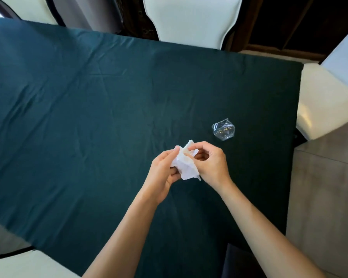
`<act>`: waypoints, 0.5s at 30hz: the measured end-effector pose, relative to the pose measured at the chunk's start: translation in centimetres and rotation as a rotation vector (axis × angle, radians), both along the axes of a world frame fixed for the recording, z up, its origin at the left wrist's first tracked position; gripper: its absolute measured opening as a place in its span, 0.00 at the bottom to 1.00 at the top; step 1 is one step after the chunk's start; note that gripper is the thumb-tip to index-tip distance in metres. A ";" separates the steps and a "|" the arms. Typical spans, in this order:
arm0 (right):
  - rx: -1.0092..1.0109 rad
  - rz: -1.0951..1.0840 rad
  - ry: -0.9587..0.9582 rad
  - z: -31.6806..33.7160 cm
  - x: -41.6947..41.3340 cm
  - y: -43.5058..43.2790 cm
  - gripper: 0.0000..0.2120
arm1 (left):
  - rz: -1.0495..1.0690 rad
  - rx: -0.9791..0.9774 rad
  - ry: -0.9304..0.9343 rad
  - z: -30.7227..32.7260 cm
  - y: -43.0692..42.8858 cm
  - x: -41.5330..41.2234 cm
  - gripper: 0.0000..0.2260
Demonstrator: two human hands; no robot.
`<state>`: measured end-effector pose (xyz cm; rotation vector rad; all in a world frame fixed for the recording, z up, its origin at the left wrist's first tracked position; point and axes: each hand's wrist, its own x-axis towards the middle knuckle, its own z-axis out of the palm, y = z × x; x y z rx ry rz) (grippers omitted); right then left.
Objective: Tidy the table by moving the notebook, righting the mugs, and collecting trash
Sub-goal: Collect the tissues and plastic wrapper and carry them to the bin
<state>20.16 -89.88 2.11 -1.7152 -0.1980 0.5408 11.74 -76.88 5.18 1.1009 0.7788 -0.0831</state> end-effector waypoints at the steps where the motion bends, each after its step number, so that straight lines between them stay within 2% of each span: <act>1: -0.011 0.004 -0.008 0.0 0.3 -0.4 0.09 | -0.047 0.003 -0.024 0.0 -0.3 0.2 0.15; 4: -0.082 0.059 -0.021 -0.6 1.8 -1.3 0.08 | -0.059 0.059 -0.032 -0.5 -0.9 0.8 0.12; 6: -0.149 0.069 -0.123 -1.7 3.4 -1.7 0.09 | 0.014 0.094 0.005 -0.9 -1.1 1.2 0.12; 9: -0.284 -0.108 -0.403 -4.3 7.2 -2.5 0.08 | 0.062 0.110 0.045 -1.0 -1.2 1.6 0.11; 11: -0.459 -0.195 -0.488 -5.8 10.8 -3.1 0.14 | 0.060 0.109 0.041 -0.9 -1.1 1.6 0.12; 14: -0.672 -0.114 -0.204 -6.9 15.3 -3.6 0.29 | 0.072 0.113 0.044 -0.6 -0.9 1.1 0.12; 15: -0.707 -0.072 -0.115 -6.9 16.0 -3.7 0.31 | 0.077 0.113 0.050 -0.5 -0.8 0.9 0.12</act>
